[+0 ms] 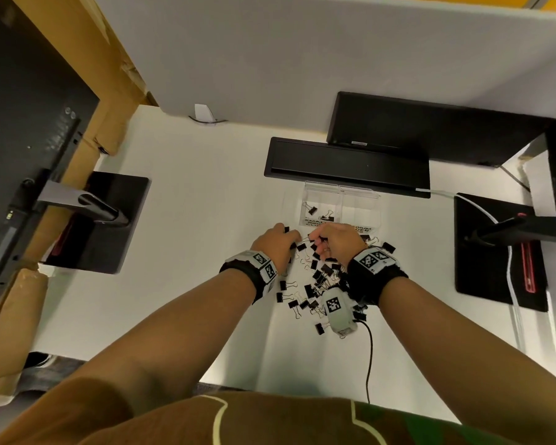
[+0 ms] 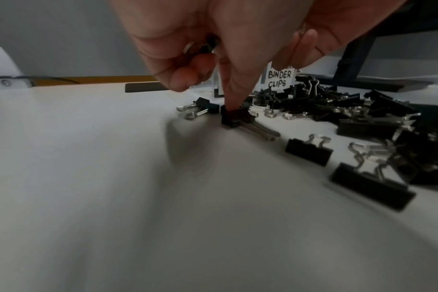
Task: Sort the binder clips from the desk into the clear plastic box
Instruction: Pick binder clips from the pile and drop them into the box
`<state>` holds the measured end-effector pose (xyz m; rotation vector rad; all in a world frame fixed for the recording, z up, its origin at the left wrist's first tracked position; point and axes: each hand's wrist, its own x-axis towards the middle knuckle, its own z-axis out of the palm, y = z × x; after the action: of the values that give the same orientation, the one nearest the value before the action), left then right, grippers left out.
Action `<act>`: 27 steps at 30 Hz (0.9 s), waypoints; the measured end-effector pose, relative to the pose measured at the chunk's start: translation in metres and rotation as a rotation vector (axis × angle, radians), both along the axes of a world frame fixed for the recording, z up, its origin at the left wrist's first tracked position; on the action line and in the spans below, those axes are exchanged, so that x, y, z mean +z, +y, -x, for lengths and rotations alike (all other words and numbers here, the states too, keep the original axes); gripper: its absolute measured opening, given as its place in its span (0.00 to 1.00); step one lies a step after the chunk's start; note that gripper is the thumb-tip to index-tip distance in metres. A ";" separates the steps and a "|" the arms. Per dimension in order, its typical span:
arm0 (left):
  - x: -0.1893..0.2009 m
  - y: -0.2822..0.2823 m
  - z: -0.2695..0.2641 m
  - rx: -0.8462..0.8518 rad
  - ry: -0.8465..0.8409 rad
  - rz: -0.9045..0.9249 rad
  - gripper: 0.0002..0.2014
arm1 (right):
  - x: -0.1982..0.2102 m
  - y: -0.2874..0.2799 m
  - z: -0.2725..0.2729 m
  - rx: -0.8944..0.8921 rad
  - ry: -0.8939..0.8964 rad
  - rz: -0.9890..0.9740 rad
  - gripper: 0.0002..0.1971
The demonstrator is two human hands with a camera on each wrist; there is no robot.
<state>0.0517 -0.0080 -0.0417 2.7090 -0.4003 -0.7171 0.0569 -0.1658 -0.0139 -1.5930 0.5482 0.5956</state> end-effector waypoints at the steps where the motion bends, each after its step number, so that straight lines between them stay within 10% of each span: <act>1: -0.001 0.000 0.001 -0.025 -0.008 -0.025 0.24 | -0.003 0.001 -0.001 0.018 0.019 0.017 0.12; 10: -0.001 0.002 0.000 0.009 0.024 -0.052 0.17 | -0.028 0.016 0.010 0.768 -0.319 0.743 0.13; 20: 0.032 -0.005 -0.021 0.332 -0.107 0.298 0.05 | -0.032 0.016 0.017 0.783 -0.315 0.720 0.06; 27: 0.056 -0.043 -0.058 0.281 -0.141 0.346 0.04 | -0.014 -0.009 0.016 0.470 -0.345 0.568 0.08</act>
<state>0.1100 -0.0508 0.0139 2.4237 -0.1507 -0.3440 0.0410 -0.1744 -0.0284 -2.3392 0.0704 0.5121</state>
